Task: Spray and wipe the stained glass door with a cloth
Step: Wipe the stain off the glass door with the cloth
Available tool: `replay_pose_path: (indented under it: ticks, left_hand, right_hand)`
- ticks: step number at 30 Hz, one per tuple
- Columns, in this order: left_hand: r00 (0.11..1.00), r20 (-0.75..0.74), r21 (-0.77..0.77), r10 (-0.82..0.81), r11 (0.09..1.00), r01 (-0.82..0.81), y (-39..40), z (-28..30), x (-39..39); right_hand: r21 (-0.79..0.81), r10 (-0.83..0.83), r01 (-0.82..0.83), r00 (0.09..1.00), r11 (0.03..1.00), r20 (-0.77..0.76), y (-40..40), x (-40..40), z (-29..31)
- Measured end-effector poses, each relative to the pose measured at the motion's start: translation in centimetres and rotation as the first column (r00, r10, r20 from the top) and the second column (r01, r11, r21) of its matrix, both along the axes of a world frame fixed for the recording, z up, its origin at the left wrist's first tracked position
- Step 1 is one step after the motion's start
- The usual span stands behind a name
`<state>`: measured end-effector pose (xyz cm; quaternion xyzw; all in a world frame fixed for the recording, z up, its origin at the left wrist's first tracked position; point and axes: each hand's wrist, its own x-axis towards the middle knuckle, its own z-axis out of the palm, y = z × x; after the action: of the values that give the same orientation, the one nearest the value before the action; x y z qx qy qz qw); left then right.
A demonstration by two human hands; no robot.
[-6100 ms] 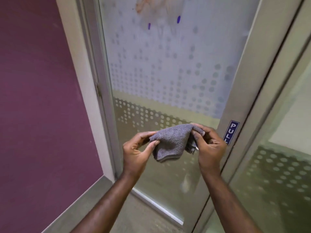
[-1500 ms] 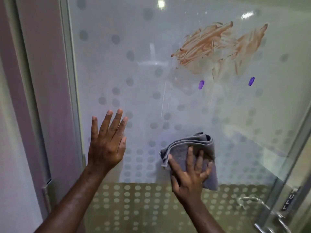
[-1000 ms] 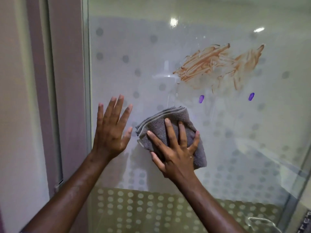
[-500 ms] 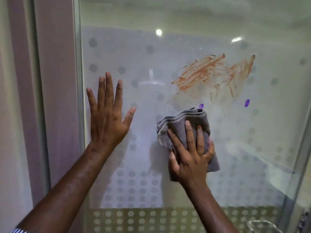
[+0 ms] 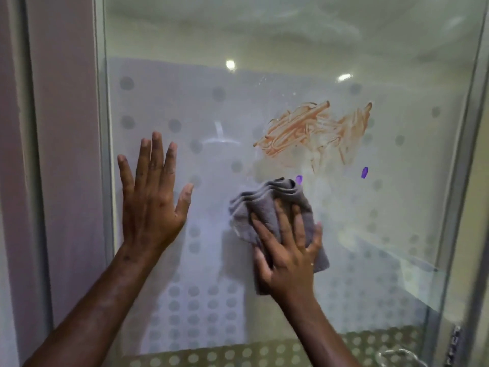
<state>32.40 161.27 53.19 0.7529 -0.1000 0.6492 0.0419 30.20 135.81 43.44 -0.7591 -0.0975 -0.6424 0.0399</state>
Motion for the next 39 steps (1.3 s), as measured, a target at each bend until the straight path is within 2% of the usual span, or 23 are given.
replay_pose_path:
  ticks: [2, 3, 4, 8, 10, 13, 16, 18, 20, 22, 25, 28, 31, 33, 36, 39]
  left_hand:
    - [1.000, 0.004, 0.009, 0.008, 1.000, -0.008, -0.1, -0.1, 0.0]
    - [1.000, 0.005, 0.016, 0.012, 1.000, -0.012, -0.1, -0.1, 0.0]
    - [1.000, 0.007, 0.021, 0.015, 1.000, -0.015, -0.1, -0.2, 0.0]
    - [1.000, 0.009, 0.018, 0.008, 1.000, -0.008, 0.1, -0.1, 0.1]
    - [1.000, 0.011, 0.018, 0.004, 1.000, -0.004, 0.3, -0.1, 0.1]
    - [1.000, 0.007, 0.020, -0.001, 1.000, 0.001, 0.3, -0.2, 0.1]
    - [1.000, 0.002, 0.021, 0.015, 1.000, -0.015, 0.1, -0.3, 0.1]
    - [1.000, -0.001, 0.024, 0.024, 0.999, -0.024, 0.1, -0.2, 0.1]
    - [1.000, 0.002, 0.020, 0.023, 1.000, -0.023, 0.0, -0.2, 0.1]
    - [1.000, 0.004, 0.016, 0.020, 1.000, -0.020, 0.0, -0.3, 0.1]
    - [1.000, 0.015, 0.022, 0.009, 1.000, -0.009, 0.1, -0.3, 0.1]
    - [1.000, 0.023, 0.010, -0.010, 1.000, 0.010, 0.3, -0.3, 0.2]
    - [0.999, 0.032, 0.010, -0.007, 1.000, 0.007, 0.4, -0.3, 0.2]
    - [1.000, 0.027, 0.007, -0.009, 1.000, 0.008, 0.4, -0.3, 0.3]
    - [1.000, 0.022, -0.001, -0.007, 1.000, 0.007, 0.2, -0.3, 0.3]
    - [1.000, 0.022, 0.002, 0.002, 1.000, -0.002, 0.2, -0.2, 0.3]
  right_hand:
    - [0.173, 0.004, -0.004, 1.000, 0.985, 0.000, -0.5, 0.0, 0.9]
    - [0.209, 0.010, -0.008, 1.000, 0.978, -0.006, 0.1, -0.1, 1.7]
    - [0.182, 0.021, -0.019, 1.000, 0.983, -0.011, 1.1, -0.4, 2.3]
    - [-0.164, 0.085, -0.090, 0.996, 0.982, -0.038, 0.9, -0.6, 1.3]
    - [-0.170, 0.087, -0.086, 0.996, 0.982, 0.001, -2.4, -0.1, 0.0]
    - [0.112, -0.008, 0.001, 0.998, 0.994, 0.063, -7.5, 0.5, -1.3]
    - [0.465, -0.021, -0.028, 0.995, 0.885, 0.099, -9.7, 0.7, 0.2]
    - [0.532, 0.021, -0.081, 0.993, 0.843, 0.119, -8.1, 0.9, 1.9]
    - [0.438, 0.034, -0.068, 0.996, 0.897, 0.085, -4.6, 0.6, 2.7]
    - [0.196, 0.046, -0.051, 0.999, 0.979, 0.027, -0.3, -0.1, 2.9]
    - [-0.120, 0.066, -0.069, 0.997, 0.990, -0.030, 3.6, -0.9, 3.4]
    - [-0.184, 0.048, -0.048, 0.999, 0.982, -0.001, 2.9, -0.6, 4.2]
    - [-0.048, 0.012, -0.009, 0.997, 0.999, 0.076, -1.7, 0.2, 4.0]
    - [0.178, -0.040, 0.019, 0.993, 0.984, 0.114, -5.9, 0.7, 3.8]
    - [0.516, -0.037, -0.035, 0.991, 0.856, 0.128, -11.0, 0.3, 4.9]
    - [0.592, 0.036, -0.142, 0.982, 0.793, 0.187, -11.8, -0.3, 6.2]
